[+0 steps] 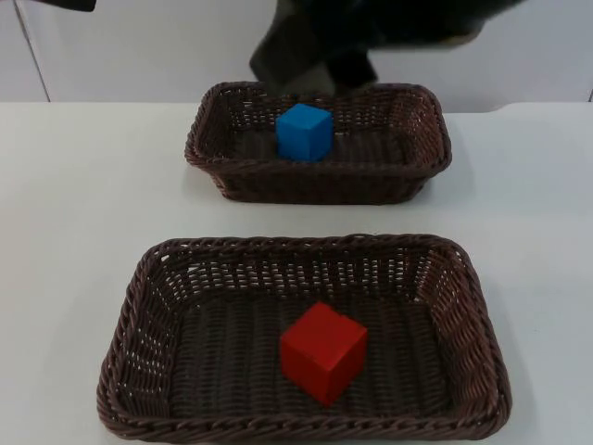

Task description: Pick up one cube with the left hand and place it into the upper basket. Pick up one cube with the right hand and place it into the lower basket.

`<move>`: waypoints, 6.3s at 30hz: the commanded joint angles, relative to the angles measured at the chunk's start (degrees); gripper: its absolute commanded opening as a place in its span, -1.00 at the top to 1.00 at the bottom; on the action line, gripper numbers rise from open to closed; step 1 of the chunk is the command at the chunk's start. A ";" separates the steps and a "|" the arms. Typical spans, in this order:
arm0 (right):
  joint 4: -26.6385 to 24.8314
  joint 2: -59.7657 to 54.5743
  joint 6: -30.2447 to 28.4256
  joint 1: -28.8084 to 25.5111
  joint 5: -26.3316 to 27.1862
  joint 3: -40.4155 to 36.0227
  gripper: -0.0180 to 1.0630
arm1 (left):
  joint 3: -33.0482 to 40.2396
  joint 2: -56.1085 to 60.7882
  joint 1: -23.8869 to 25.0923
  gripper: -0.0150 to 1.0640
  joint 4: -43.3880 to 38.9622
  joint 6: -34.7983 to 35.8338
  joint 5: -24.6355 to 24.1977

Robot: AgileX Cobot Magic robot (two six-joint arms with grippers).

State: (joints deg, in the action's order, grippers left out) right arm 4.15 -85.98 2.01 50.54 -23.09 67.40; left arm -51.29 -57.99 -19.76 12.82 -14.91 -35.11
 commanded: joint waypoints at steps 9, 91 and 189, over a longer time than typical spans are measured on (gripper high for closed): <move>1.75 3.96 -0.12 -0.06 -3.25 0.14 -0.37 | 0.16 5.08 -0.22 -0.40 -0.33 -1.31 0.02; 3.00 75.48 0.10 -0.06 -23.31 -30.67 -0.37 | 13.28 57.99 -0.22 -0.40 0.84 1.11 -28.06; -3.02 85.98 -1.60 -0.06 -38.73 -37.80 -0.55 | 22.92 57.99 -0.22 -0.40 -7.89 11.71 -26.57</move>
State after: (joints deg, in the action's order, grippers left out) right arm 0.99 -0.17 0.47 50.54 -61.77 29.97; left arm -28.71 -0.12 -19.76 5.11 -3.77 -61.78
